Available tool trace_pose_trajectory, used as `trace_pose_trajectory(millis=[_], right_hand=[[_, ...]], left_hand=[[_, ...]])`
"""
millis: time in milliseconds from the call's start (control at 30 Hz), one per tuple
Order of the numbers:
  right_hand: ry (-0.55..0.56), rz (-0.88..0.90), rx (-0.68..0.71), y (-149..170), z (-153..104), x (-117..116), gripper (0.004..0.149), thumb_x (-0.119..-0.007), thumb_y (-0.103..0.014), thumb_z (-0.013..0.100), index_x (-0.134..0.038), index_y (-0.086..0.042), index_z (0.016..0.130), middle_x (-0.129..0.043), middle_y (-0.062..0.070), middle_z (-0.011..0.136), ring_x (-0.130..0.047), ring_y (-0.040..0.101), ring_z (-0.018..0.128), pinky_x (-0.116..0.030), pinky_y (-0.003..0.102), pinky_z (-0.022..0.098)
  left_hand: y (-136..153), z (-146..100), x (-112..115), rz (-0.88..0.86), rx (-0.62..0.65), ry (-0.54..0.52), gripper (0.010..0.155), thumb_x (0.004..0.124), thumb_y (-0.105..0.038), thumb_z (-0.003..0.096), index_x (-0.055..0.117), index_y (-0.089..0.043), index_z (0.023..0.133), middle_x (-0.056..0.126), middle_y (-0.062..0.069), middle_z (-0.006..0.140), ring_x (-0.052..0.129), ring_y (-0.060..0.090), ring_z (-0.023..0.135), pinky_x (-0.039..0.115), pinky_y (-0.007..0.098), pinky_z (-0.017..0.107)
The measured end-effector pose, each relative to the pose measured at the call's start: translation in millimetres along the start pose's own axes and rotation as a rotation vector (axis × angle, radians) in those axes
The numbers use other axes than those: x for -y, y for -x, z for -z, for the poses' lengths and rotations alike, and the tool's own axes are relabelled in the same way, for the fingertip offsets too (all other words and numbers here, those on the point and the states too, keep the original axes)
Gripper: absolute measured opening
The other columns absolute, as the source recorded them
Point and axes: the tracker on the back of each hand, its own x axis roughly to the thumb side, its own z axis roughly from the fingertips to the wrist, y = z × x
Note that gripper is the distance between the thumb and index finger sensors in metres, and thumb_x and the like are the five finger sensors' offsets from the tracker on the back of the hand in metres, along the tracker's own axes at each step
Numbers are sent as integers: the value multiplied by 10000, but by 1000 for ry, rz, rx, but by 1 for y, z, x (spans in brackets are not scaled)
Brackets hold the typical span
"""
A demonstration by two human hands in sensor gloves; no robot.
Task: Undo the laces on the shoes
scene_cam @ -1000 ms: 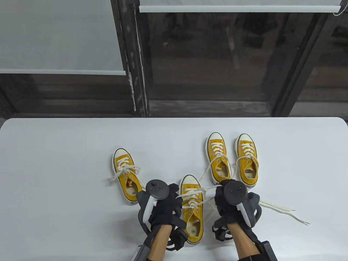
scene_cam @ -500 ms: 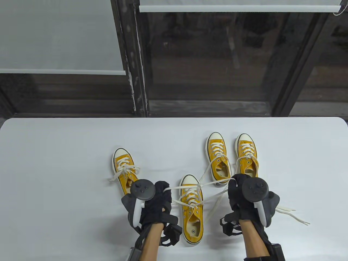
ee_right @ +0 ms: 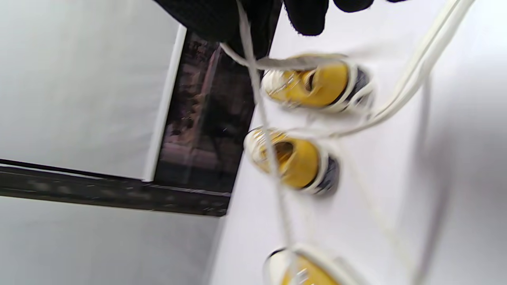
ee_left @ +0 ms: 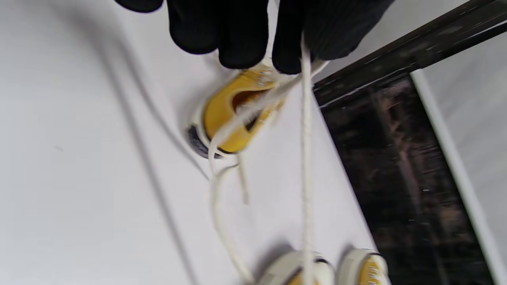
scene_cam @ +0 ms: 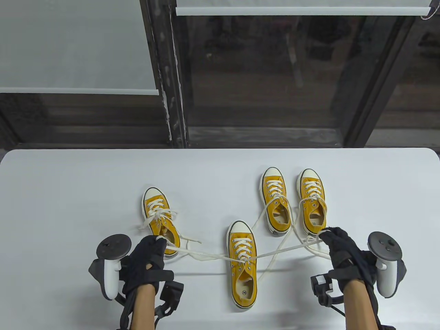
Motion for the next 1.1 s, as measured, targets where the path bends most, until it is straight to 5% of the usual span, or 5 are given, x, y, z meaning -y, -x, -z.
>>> trace_pose_trajectory(millis=[167, 367, 600, 767, 1100], right_hand=[[139, -127, -123, 19, -2, 22, 467, -604, -400, 677, -552, -119, 1047, -306, 294, 1125, -270, 578, 1007, -369, 689, 703], [217, -416, 79, 8, -4, 17, 572, -627, -415, 662, -447, -225, 1171, -259, 211, 1182, -214, 529, 1049, -328, 700, 710], [64, -991, 326, -13, -3, -40, 578, -641, -388, 652, -411, -332, 1179, -267, 104, 1225, -142, 443, 1110, -266, 690, 738], [31, -1021, 365, -5, 5, -57, 589, -640, -391, 653, -379, -364, 1180, -247, 82, 1235, -114, 424, 1122, -238, 691, 744], [0, -977, 360, 9, 15, -49, 605, -634, -407, 656, -343, -363, 1185, -243, 91, 1234, -120, 435, 1120, -247, 692, 744]], left_hand=[[20, -1, -12, 35, -108, -99, 625, 698, -468, 635, 481, -207, 1160, 560, 113, 1150, 547, 365, 1071, 400, 653, 790], [-17, -23, 3, 232, 167, -133, 626, 744, -424, 621, 486, -260, 1167, 502, 93, 1207, 450, 397, 1124, 343, 684, 796], [-49, -26, 113, 605, 306, 234, 670, 778, -471, 590, 488, -319, 1175, 749, 44, 1107, 741, 300, 1018, 495, 650, 781], [-54, -19, 178, 862, 173, 374, 817, 763, -581, 562, 396, -223, 1198, 785, 69, 1051, 815, 269, 930, 564, 603, 759], [-49, 2, 215, 1039, 37, 335, 526, 634, -440, 633, 646, -102, 1036, 965, -92, 554, 972, 75, 448, 781, 458, 538]])
